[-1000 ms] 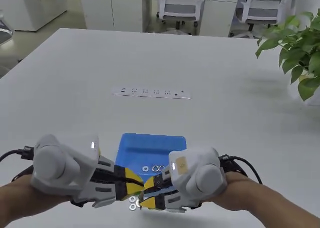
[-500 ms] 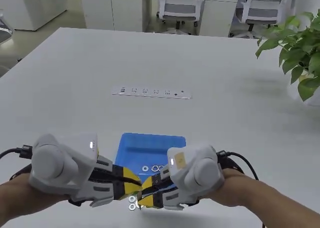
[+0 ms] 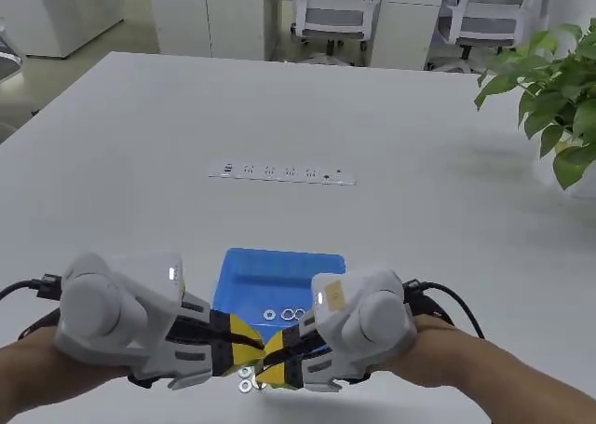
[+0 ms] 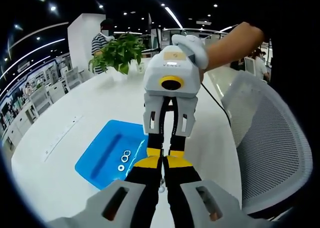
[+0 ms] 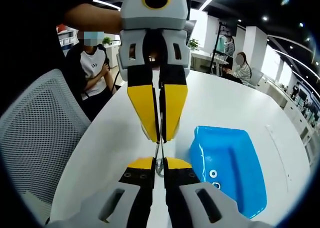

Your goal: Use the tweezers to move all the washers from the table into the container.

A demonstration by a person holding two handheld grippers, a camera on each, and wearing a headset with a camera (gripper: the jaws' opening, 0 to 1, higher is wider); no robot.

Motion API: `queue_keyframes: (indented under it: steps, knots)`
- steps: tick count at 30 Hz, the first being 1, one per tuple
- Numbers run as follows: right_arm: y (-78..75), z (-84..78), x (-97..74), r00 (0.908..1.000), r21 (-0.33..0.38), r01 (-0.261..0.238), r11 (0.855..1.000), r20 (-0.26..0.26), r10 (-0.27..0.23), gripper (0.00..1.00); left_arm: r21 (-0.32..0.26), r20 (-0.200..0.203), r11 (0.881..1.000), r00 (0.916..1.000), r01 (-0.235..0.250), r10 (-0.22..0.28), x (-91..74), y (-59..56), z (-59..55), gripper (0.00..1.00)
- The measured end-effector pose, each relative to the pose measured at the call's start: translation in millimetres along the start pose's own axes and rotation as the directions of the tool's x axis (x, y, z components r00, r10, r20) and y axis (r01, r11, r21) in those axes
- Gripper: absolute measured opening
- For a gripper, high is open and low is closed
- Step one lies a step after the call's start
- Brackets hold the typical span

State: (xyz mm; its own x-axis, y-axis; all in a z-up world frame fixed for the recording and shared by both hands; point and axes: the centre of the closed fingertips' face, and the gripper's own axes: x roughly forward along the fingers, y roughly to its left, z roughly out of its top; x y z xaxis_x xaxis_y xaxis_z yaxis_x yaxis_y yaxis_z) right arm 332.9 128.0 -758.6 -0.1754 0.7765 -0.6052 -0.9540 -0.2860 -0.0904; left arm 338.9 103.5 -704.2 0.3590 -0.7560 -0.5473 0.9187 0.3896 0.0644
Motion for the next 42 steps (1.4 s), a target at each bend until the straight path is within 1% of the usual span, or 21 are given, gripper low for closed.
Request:
queue_keyframes:
  steps: [11, 18, 21, 25, 27, 29, 31, 33, 34, 36, 38, 39, 42]
  knots:
    - [1.9, 0.3, -0.3, 1.0000, 0.000, -0.001, 1.000, -0.003, 0.001, 0.07, -0.011, -0.002, 1.000, 1.0000, 0.003, -0.003, -0.7, -1.8, -0.1, 0.07]
    - [4.0, -0.4, -3.0, 0.9999, -0.016, -0.001, 1.000, -0.016, 0.001, 0.07, -0.034, 0.024, 0.999, 0.9997, 0.003, -0.002, -5.4, -2.0, 1.2, 0.11]
    - [3.8, 1.3, -5.1, 0.9999, -0.019, 0.005, 1.000, -0.015, -0.005, 0.07, -0.049, 0.042, 0.999, 0.9991, -0.001, 0.004, -8.3, -2.0, 1.5, 0.17]
    - [3.2, 5.4, -7.9, 0.9999, -0.020, 0.014, 1.000, -0.009, -0.015, 0.08, -0.064, 0.047, 0.998, 0.9989, -0.003, 0.006, -10.0, -2.3, -0.7, 0.23]
    - [2.8, 8.2, -9.5, 0.9998, -0.020, 0.019, 1.000, -0.005, -0.019, 0.08, -0.071, 0.051, 0.997, 0.9986, -0.012, 0.016, -11.2, -2.1, -1.3, 0.27]
    - [2.7, 10.4, -10.8, 0.9997, -0.020, 0.022, 1.000, -0.001, -0.022, 0.08, -0.080, 0.054, 0.997, 0.9982, -0.019, 0.024, -12.0, -1.5, -1.6, 0.29]
    - [2.5, 12.9, -12.4, 0.9997, -0.019, 0.025, 0.999, 0.003, -0.025, 0.08, -0.087, 0.056, 0.996, 0.9980, -0.024, 0.029, -13.3, -0.9, -3.2, 0.34]
    - [2.0, 15.1, -14.0, 0.9996, -0.016, 0.028, 0.999, 0.007, -0.028, 0.08, -0.090, 0.057, 0.995, 0.9975, -0.036, 0.042, -14.9, 0.6, -5.0, 0.38]
    - [2.0, 15.9, -14.8, 0.9996, -0.018, 0.028, 0.999, 0.008, -0.028, 0.08, -0.109, 0.059, 0.993, 0.9969, -0.046, 0.052, -16.6, 2.5, -7.2, 0.41]
    - [1.2, 17.5, -17.2, 0.9995, -0.021, 0.031, 0.999, 0.009, -0.031, 0.08, -0.119, 0.073, 0.991, 0.9952, -0.056, 0.065, -19.5, 3.5, -7.5, 0.46]
    - [0.7, 20.3, -19.8, 0.9994, -0.021, 0.030, 0.999, 0.018, -0.029, 0.08, -0.135, 0.082, 0.989, 0.9937, -0.065, 0.077, -21.9, 3.7, -7.4, 0.48]
    - [0.2, 21.9, -21.3, 0.9993, -0.017, 0.029, 0.999, 0.025, -0.029, 0.08, -0.141, 0.079, 0.987, 0.9933, -0.073, 0.084, -23.4, 3.9, -8.6, 0.49]
    - [-0.6, 24.3, -24.3, 0.9992, -0.015, 0.027, 1.000, 0.029, -0.027, 0.08, -0.142, 0.082, 0.986, 0.9916, -0.088, 0.100, -26.3, 3.4, -9.2, 0.53]
